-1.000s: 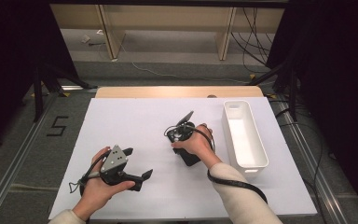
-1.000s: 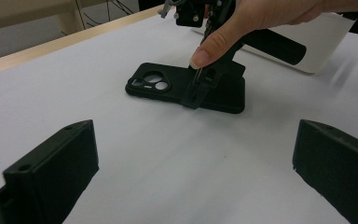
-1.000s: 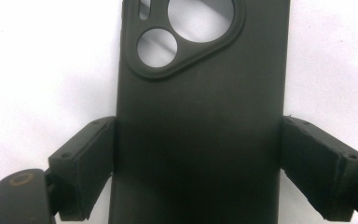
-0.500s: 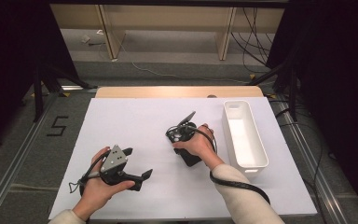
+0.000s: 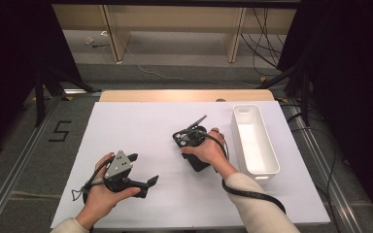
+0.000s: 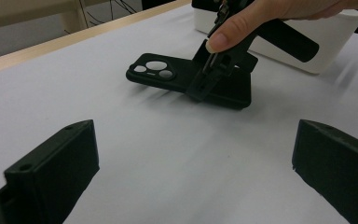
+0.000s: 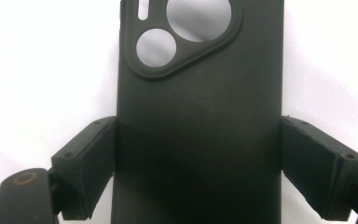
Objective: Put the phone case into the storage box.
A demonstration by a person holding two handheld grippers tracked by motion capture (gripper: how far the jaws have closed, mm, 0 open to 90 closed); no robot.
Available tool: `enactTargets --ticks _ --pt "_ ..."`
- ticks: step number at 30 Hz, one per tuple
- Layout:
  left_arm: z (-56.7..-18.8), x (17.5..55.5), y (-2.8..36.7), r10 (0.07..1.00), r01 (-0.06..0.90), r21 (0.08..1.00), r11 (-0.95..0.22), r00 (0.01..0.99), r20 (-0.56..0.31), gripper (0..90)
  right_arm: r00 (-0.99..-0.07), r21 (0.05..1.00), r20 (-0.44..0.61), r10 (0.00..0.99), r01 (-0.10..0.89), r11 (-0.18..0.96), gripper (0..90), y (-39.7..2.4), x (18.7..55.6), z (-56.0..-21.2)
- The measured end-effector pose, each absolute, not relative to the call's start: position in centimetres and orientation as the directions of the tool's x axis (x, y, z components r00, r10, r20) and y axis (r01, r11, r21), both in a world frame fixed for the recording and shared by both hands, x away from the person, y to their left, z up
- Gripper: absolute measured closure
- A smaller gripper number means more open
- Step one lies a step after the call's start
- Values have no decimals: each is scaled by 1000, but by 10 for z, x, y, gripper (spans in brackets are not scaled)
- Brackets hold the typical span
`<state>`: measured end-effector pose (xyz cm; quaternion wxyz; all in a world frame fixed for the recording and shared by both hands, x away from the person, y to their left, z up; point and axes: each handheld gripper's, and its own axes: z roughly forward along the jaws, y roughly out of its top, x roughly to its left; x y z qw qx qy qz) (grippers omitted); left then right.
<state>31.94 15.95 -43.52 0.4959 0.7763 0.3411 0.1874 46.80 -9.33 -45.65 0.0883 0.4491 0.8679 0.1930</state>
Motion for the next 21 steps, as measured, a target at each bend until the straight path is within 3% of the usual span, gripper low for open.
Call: enactTargets --ticks 21 --pt "-436 321 162 730 347 899 -266 682 -48 0 -662 658 36 748 579 481 161 -108 442 -431"
